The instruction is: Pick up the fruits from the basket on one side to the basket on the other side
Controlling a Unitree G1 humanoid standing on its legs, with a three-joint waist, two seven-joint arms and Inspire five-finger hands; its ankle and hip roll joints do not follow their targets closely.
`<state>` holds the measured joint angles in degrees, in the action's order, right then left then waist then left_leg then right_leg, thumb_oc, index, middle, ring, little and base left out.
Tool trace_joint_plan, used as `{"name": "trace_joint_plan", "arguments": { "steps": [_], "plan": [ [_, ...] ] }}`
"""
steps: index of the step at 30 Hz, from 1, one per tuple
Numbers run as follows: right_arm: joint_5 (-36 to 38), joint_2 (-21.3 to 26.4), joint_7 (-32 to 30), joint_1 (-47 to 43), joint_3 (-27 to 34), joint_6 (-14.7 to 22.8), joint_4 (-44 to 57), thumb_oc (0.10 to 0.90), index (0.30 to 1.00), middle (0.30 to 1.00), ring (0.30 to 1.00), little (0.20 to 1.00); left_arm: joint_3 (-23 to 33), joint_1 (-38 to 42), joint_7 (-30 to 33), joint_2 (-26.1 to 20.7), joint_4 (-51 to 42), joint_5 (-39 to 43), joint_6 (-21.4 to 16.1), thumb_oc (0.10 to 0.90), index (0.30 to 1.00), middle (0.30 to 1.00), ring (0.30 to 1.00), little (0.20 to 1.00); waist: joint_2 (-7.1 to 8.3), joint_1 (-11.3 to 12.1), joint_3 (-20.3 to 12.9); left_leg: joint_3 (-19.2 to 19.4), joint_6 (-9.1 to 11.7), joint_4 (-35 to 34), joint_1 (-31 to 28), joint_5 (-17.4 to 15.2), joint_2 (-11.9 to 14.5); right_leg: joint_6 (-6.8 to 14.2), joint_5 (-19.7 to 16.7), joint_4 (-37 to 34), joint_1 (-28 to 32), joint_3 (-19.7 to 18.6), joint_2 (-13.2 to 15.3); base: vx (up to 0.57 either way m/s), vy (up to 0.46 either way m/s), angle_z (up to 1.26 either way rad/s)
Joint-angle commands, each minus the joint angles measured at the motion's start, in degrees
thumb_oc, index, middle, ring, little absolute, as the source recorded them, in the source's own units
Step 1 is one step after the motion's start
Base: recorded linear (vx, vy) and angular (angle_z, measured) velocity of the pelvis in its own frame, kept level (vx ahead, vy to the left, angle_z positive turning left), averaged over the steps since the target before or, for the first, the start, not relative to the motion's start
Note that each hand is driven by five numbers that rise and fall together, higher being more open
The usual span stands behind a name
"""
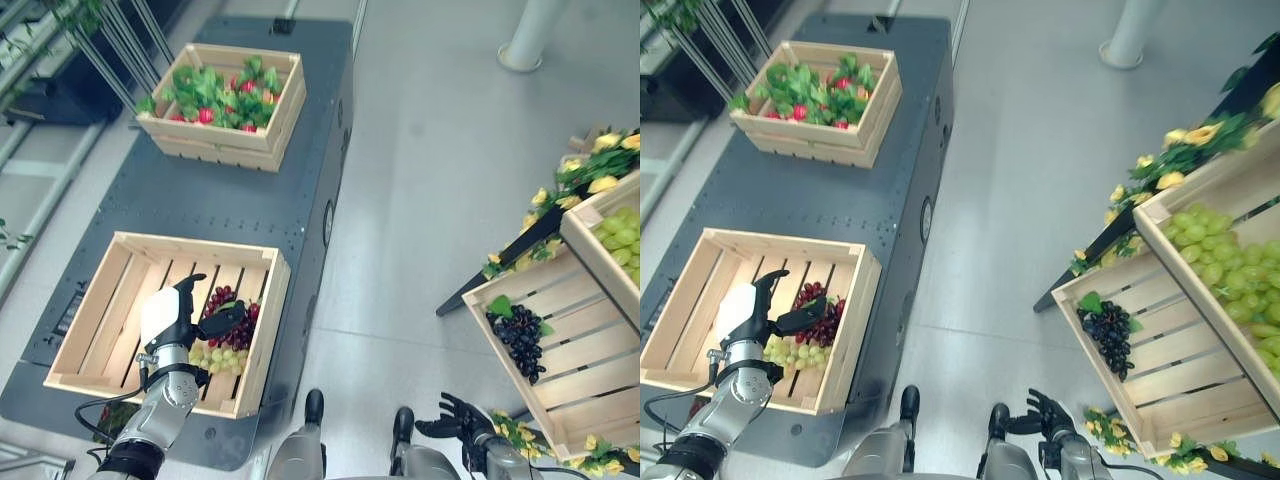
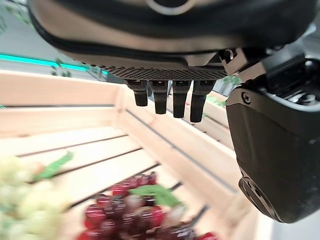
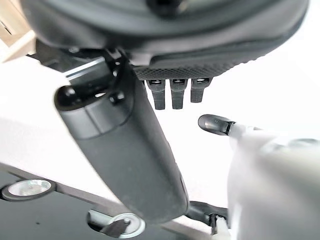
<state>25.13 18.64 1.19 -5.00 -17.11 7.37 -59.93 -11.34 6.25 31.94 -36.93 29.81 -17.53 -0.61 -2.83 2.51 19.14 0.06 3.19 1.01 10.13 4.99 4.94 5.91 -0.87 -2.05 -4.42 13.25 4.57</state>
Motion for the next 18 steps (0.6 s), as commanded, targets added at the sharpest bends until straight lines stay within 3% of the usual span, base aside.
{"name": "trace_joint_plan", "arguments": {
  "steps": [1,4,12,18],
  "plan": [
    [-1.4,1.5,-2.3,1.4,-2.4,5.3,3.8,0.8,0.9,0.9,0.9,0.9,2.7,4.5,5.0,-6.8,-0.7,-3.4,1.8,0.8,0.9,0.9,0.9,0.9,0.99,0.3,0.6,0.6,-1.2,6.6,3.8,-3.0,-4.3,-4.6,4.8,12.0,-6.3,0.1,-1.8,-0.08,0.021,0.06],
    [-1.6,2.9,-4.2,0.8,-2.9,7.1,5.4,0.8,0.9,0.9,0.9,0.9,2.1,4.9,3.6,-9.2,0.2,-5.1,4.1,0.8,0.9,0.9,0.9,0.9,0.96,0.4,2.7,0.2,-1.2,9.3,6.8,-3.0,-4.9,-5.0,5.1,13.8,-8.2,0.6,-1.7,-0.08,0.033,0.0],
    [-3.2,5.1,-4.0,1.0,-2.1,6.7,8.9,0.8,0.9,0.9,0.9,0.9,3.5,4.0,1.1,-13.5,1.2,-8.2,8.3,0.8,0.9,0.9,0.9,0.9,0.5,0.2,5.9,0.8,-0.9,13.2,10.9,-3.3,-5.0,-5.4,5.9,16.1,-10.5,0.9,-1.5,-0.02,0.028,0.01],
    [-3.5,6.2,-4.3,0.7,-2.0,6.9,10.5,0.8,0.9,0.9,0.9,0.9,5.0,3.9,-2.1,-17.7,1.7,-10.7,8.3,0.8,0.9,0.9,0.9,0.9,0.46,0.5,7.5,0.7,-0.9,14.0,12.3,-3.1,-4.9,-5.2,5.7,16.4,-11.3,1.1,-1.4,0.0,-0.003,0.02]
  ]
}}
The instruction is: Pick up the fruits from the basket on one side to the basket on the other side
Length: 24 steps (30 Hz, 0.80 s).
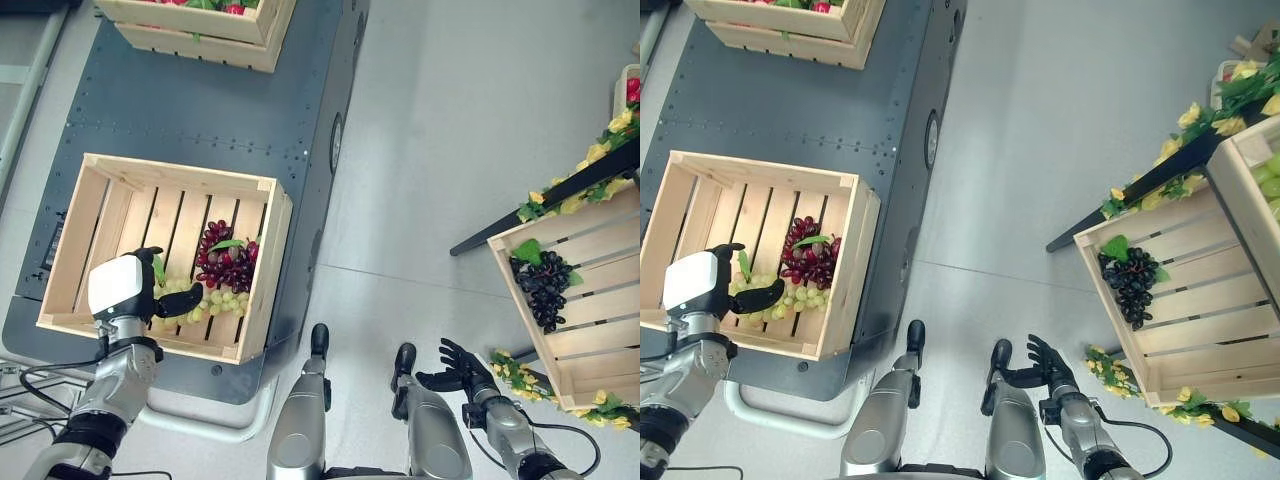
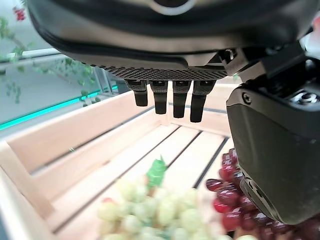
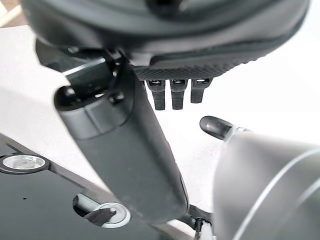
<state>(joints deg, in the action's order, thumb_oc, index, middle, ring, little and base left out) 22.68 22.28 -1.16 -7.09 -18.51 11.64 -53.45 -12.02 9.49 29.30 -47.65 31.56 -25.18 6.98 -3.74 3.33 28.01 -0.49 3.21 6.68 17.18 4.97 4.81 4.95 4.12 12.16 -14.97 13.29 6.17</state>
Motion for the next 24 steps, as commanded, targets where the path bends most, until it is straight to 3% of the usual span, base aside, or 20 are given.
{"name": "trace_joint_plan", "arguments": {
  "steps": [1,4,7,12,24],
  "plan": [
    [-1.3,2.6,-2.0,2.9,-0.5,2.6,4.5,0.8,0.9,0.9,0.9,0.9,6.1,0.3,-1.0,-7.4,0.0,-4.1,0.3,0.8,0.9,0.9,0.9,0.9,1.33,-0.3,-1.1,1.0,-0.9,8.3,5.3,-2.9,-4.8,-4.2,0.7,2.2,-0.6,1.2,-2.9,0.02,-0.008,0.04],
    [-2.0,2.8,-2.0,2.9,-0.1,1.7,5.7,0.8,0.9,0.9,0.9,0.9,7.1,-1.0,-2.4,-7.6,-0.6,-5.1,0.9,0.8,0.9,0.9,0.9,0.9,1.41,-0.2,-0.7,1.2,-1.1,7.6,4.8,-2.8,-4.7,-4.0,0.5,1.6,-0.4,1.3,-3.0,0.01,-0.002,0.02],
    [-1.8,3.2,-1.7,2.6,0.2,1.7,5.6,0.8,0.9,0.9,0.9,0.9,6.2,-0.8,-6.4,-9.3,-0.1,-8.2,-1.2,0.8,0.9,0.9,0.9,0.9,1.38,-0.1,-0.3,1.4,-1.1,7.5,4.7,-2.8,-4.7,-3.9,0.4,1.4,-0.1,1.7,-2.9,0.0,-0.01,0.01],
    [-1.1,3.4,-0.9,2.3,0.8,1.8,4.8,0.8,0.9,0.9,0.9,0.9,3.7,0.1,-11.1,-11.4,1.0,-12.3,-0.3,0.8,0.9,0.9,0.9,0.9,1.49,0.0,-0.1,1.6,-0.9,8.4,4.7,-3.2,-4.6,-3.8,0.3,0.7,1.3,2.2,-2.8,0.02,-0.017,0.05],
    [-0.2,2.4,-0.6,1.8,-0.2,2.7,3.2,0.8,0.9,0.9,0.9,0.9,-4.4,8.7,-5.4,-9.6,9.0,-18.5,2.9,0.8,0.9,0.9,0.9,0.9,2.62,-1.2,-0.1,2.7,-1.0,9.2,4.7,-3.5,-4.0,-3.6,-0.1,0.0,2.0,1.6,-3.1,0.02,-0.002,0.02]
  ]
}}
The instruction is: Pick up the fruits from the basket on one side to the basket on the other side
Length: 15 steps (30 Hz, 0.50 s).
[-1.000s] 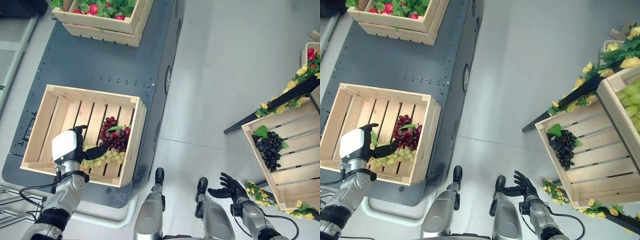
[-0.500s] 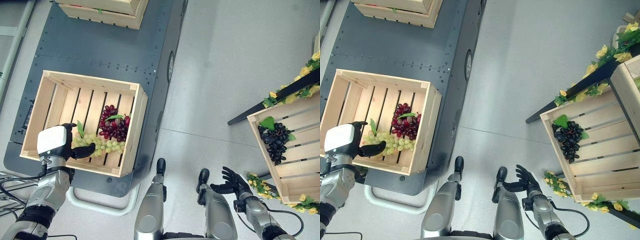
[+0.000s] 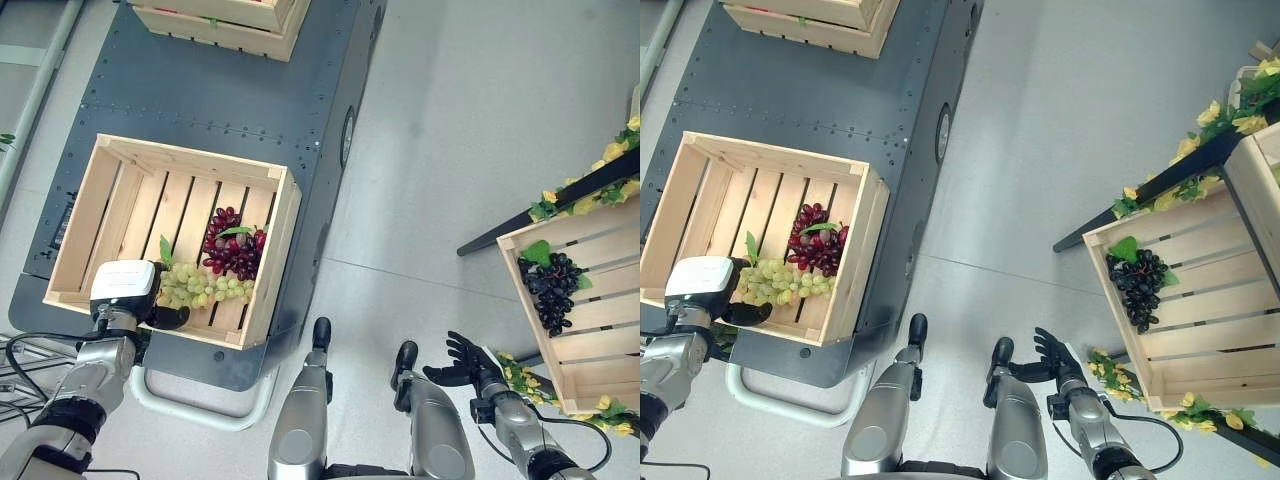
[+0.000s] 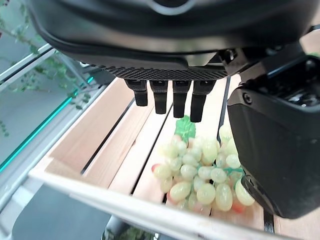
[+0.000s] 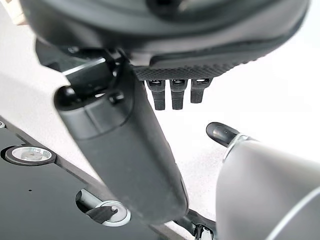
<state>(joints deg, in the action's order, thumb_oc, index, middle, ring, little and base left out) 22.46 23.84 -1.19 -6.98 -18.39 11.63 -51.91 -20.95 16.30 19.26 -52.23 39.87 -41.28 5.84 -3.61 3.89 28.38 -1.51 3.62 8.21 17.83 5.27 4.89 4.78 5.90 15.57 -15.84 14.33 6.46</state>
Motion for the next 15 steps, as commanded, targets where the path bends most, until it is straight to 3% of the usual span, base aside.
{"name": "trace_joint_plan", "arguments": {
  "steps": [1,8,15],
  "plan": [
    [0.0,0.7,-0.6,1.5,-0.5,2.6,1.7,0.8,0.9,0.9,0.9,0.9,4.1,2.4,5.1,-4.6,1.3,-2.8,4.6,0.8,0.9,0.9,0.9,0.9,2.59,-1.8,-0.4,3.7,-1.4,7.6,4.1,-3.8,-4.0,-3.5,-1.9,-3.4,2.8,0.6,-3.4,0.0,0.0,0.0],
    [1.8,0.6,-2.2,0.9,-0.8,3.1,2.7,0.8,0.9,0.9,0.9,0.9,3.0,4.3,10.4,-1.4,5.2,-3.8,10.2,0.8,0.9,0.9,0.9,0.9,3.19,-2.3,0.4,4.0,-1.5,8.0,5.0,-3.6,-3.8,-3.6,-2.0,-2.8,1.6,-0.1,-3.7,0.0,0.0,0.0],
    [1.4,-0.1,-3.3,0.3,-2.1,3.0,4.1,0.8,0.9,0.9,0.9,0.9,1.3,7.4,12.4,2.4,9.5,-2.0,12.0,0.8,0.9,0.9,0.9,0.9,4.25,-2.9,1.1,4.5,-1.5,8.8,6.2,-3.7,-3.5,-3.7,-2.0,-2.1,0.4,-0.6,-3.9,0.0,0.003,-0.01]
  ]
}}
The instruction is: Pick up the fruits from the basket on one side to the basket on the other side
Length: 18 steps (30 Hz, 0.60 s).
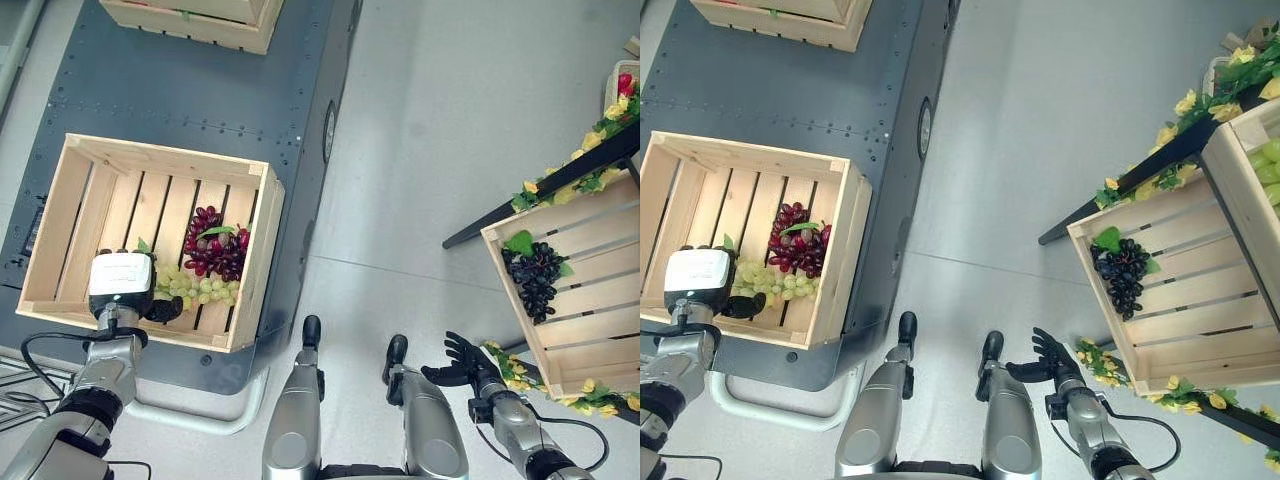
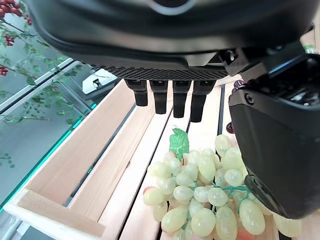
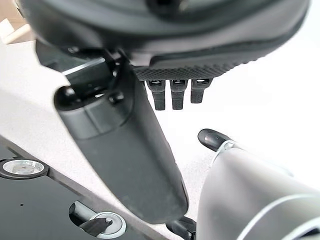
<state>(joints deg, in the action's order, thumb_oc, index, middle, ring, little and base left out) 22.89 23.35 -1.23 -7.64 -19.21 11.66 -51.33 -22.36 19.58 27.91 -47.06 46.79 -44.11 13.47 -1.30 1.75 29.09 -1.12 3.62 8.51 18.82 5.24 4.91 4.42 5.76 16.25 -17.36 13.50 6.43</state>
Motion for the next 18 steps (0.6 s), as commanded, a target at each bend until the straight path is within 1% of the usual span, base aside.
{"name": "trace_joint_plan", "arguments": {
  "steps": [1,3,6,8,10,12,15,18],
  "plan": [
    [1.3,0.4,-3.3,0.7,-1.4,2.8,3.5,0.8,0.9,0.9,0.9,0.9,2.3,4.6,3.5,-2.2,3.1,0.4,4.4,0.8,0.9,0.9,0.9,0.9,2.1,-0.8,0.4,4.2,-1.5,8.8,5.5,-3.7,-3.5,-3.4,-1.8,-2.7,1.7,0.2,-3.9,0.0,0.0,0.0],
    [1.7,0.5,-3.1,0.3,-1.7,3.0,3.2,0.8,0.9,0.9,0.9,0.9,1.3,6.1,2.2,-1.5,5.0,0.3,4.5,0.8,0.9,0.9,0.9,0.9,2.39,-1.1,0.7,4.4,-1.5,8.9,5.9,-3.6,-3.3,-3.4,-1.9,-2.5,1.1,-0.1,-4.0,0.0,0.0,0.0],
    [1.6,0.7,-3.0,0.0,-1.8,2.8,3.3,0.8,0.9,0.9,0.9,0.9,0.0,7.0,-0.8,-1.1,5.5,0.4,6.2,0.8,0.9,0.9,0.9,0.9,2.45,-1.4,0.7,4.6,-1.7,9.0,6.2,-3.6,-3.3,-3.4,-2.0,-2.2,0.6,-0.3,-4.0,0.01,0.021,-0.04],
    [1.4,0.9,-3.0,-0.1,-1.9,2.4,3.9,0.8,0.9,0.9,0.9,0.9,-0.6,7.2,-5.0,-1.0,6.2,0.4,9.3,0.8,0.9,0.9,0.9,0.9,2.34,-1.6,0.7,4.7,-1.7,9.0,6.5,-3.4,-3.4,-3.3,-2.2,-2.3,0.1,-0.5,-3.9,0.0,0.0,0.0],
    [1.6,1.2,-3.2,-0.1,-2.0,2.1,4.2,0.8,0.9,0.9,0.9,0.9,-0.5,7.1,-5.2,-1.1,6.4,0.2,9.9,0.8,0.9,0.9,0.9,0.9,2.18,-1.7,0.7,4.8,-1.6,9.1,6.8,-3.4,-3.3,-3.3,-2.2,-2.4,0.0,-0.5,-3.8,0.0,0.0,0.0],
    [1.9,1.3,-3.5,0.0,-2.0,2.1,4.6,0.8,0.9,0.9,0.9,0.9,-0.6,7.3,-6.7,-1.5,6.0,-0.5,10.7,0.8,0.9,0.9,0.9,0.9,2.07,-1.7,0.7,4.9,-1.6,9.0,7.0,-3.3,-3.3,-3.3,-2.2,-2.4,-0.2,-0.4,-3.7,0.0,0.0,0.0],
    [2.2,1.5,-3.6,-0.3,-2.1,1.8,5.2,0.8,0.9,0.9,0.9,0.9,-1.0,8.4,-10.6,-2.0,5.9,-1.9,12.0,0.8,0.9,0.9,0.9,0.9,2.23,-1.8,0.7,5.1,-1.8,8.7,7.0,-3.2,-3.3,-3.2,-2.3,-2.2,-0.7,-0.3,-3.5,0.0,0.0,0.0],
    [2.8,1.6,-3.9,-0.6,-2.3,1.6,5.1,0.8,0.9,0.9,0.9,0.9,-2.0,10.0,-12.8,-2.2,6.1,-2.2,12.5,0.8,0.9,0.9,0.9,0.9,2.23,-1.9,0.7,5.0,-1.7,9.2,7.5,-3.4,-3.3,-3.1,-2.4,-2.0,-1.1,-0.2,-3.4,0.0,0.0,0.0]
  ]
}}
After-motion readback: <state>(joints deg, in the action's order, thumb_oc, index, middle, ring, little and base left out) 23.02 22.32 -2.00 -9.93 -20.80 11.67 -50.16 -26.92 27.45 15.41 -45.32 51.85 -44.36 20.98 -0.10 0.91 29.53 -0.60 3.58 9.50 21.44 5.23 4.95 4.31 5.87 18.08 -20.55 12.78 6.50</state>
